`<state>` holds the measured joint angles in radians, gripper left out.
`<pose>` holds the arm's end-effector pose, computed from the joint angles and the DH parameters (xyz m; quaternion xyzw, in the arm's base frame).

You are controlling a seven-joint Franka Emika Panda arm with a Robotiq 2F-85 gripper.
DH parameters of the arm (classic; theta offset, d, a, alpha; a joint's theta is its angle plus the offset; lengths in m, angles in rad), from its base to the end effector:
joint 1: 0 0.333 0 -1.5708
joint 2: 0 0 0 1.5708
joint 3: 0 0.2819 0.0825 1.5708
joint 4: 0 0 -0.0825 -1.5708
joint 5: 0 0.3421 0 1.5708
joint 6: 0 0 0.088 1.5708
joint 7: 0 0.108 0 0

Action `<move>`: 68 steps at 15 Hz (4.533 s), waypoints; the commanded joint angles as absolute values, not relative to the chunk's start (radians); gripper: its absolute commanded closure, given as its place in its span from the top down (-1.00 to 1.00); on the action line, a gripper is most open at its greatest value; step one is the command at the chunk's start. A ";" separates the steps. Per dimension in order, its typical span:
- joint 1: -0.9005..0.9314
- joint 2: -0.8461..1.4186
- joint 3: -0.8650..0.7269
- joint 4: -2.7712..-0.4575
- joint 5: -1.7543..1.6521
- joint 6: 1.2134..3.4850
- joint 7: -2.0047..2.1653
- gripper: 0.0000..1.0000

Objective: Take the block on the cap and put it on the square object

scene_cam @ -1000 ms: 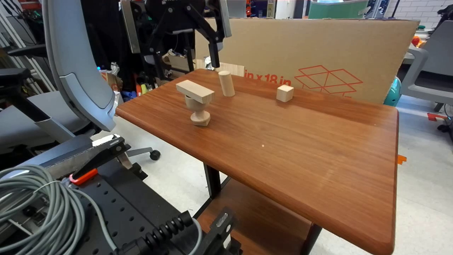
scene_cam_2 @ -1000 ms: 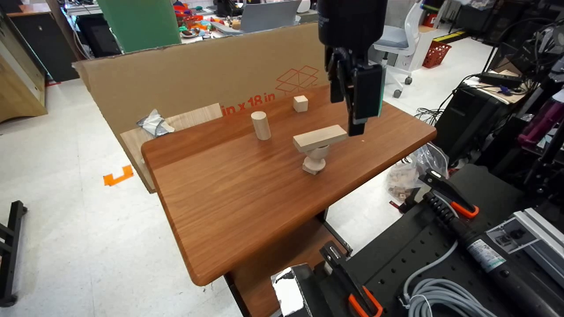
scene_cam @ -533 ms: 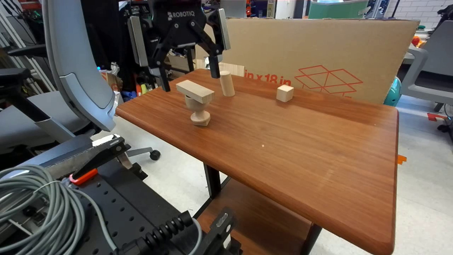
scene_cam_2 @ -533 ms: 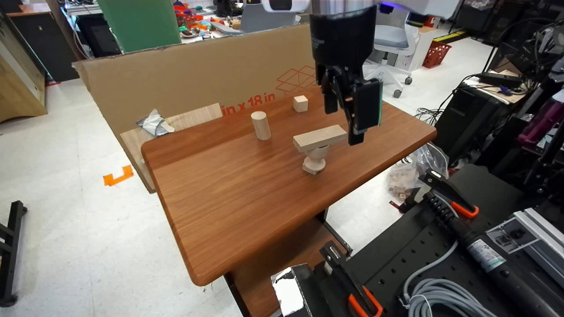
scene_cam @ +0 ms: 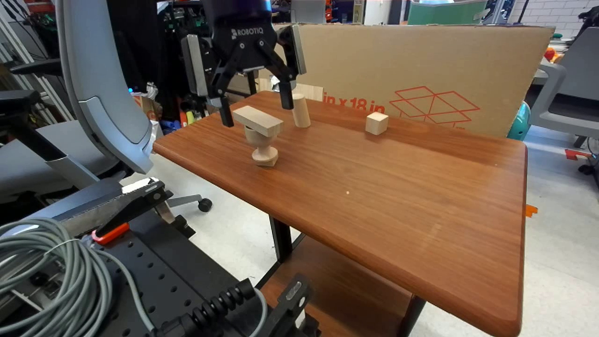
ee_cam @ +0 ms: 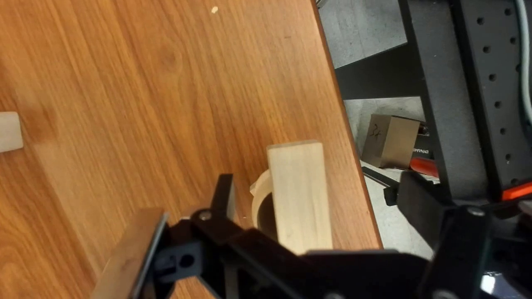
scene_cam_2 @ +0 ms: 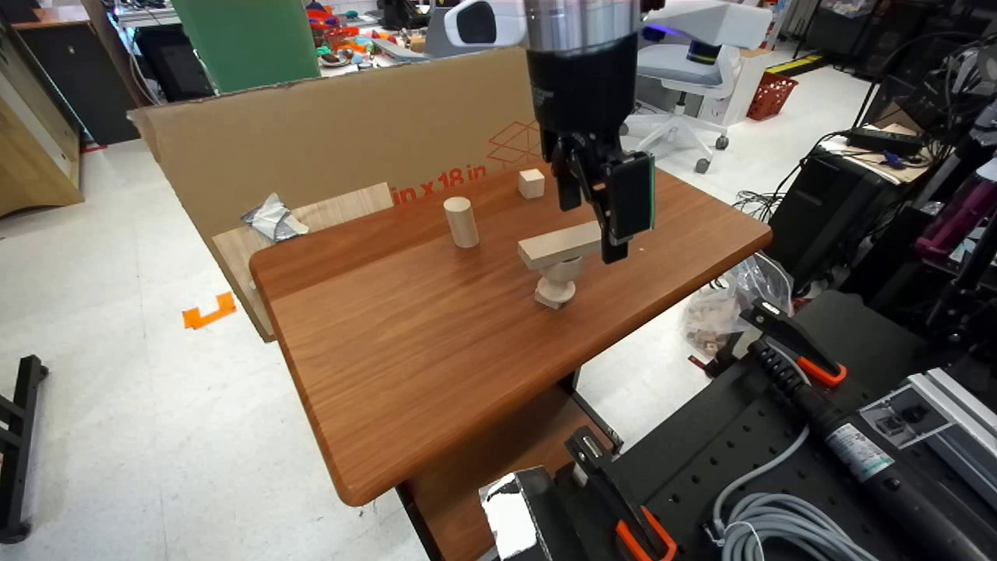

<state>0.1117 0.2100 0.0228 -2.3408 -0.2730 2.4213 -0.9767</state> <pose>0.4679 0.0622 0.2350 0.7833 0.6131 -0.0912 0.0474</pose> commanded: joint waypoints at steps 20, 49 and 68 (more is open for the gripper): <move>0.090 0.241 0.051 -2.302 -0.393 2.442 -0.963 -0.80; -0.020 0.607 -0.052 -1.752 -0.440 2.349 -0.912 -0.80; 0.037 0.805 -0.018 -1.496 -0.471 2.146 -0.929 -0.80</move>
